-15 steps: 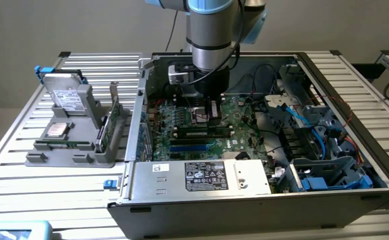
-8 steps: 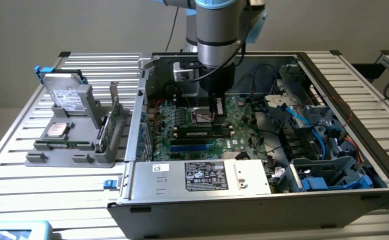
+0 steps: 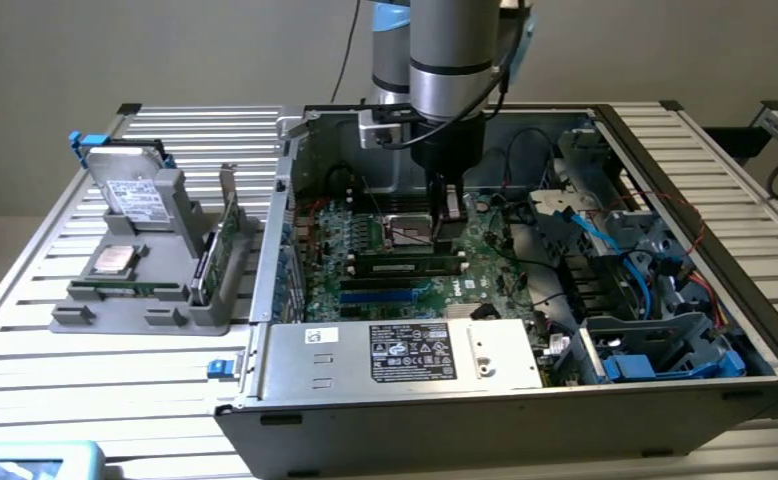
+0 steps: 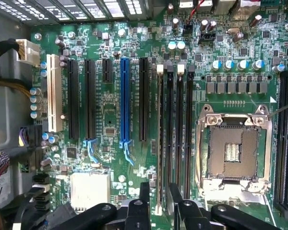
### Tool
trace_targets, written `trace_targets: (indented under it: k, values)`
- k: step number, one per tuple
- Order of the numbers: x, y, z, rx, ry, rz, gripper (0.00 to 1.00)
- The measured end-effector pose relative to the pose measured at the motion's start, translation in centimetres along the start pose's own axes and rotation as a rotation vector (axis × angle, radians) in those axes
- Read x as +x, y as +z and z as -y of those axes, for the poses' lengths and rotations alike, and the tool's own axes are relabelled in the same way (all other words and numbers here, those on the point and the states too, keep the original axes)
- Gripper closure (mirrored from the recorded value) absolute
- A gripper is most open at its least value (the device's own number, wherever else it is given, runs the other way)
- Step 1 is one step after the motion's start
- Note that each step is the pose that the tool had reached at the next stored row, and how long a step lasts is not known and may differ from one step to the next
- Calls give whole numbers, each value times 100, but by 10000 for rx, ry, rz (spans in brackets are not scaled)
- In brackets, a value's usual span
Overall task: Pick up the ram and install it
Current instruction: 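Insert the ram into the slot, then press down the ram until it locks into place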
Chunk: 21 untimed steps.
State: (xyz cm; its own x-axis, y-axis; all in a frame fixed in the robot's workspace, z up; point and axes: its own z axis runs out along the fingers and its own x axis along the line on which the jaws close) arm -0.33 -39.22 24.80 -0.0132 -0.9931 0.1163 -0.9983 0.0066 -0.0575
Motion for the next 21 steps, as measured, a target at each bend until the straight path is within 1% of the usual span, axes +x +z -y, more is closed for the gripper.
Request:
trace_targets:
  k: [2,15,16,17,18,19,20,21]
  values:
    - [3,0,9,-21,-3,0,71]
    - [4,0,10,-23,3,108,71]
    - [4,0,9,-23,4,117,73]
    - [4,0,9,-23,5,125,80]
    - [4,0,9,-24,5,133,80]
    - [4,0,9,-24,6,142,86]
    - [4,0,10,-24,5,144,89]
    - [4,0,9,-24,5,144,89]
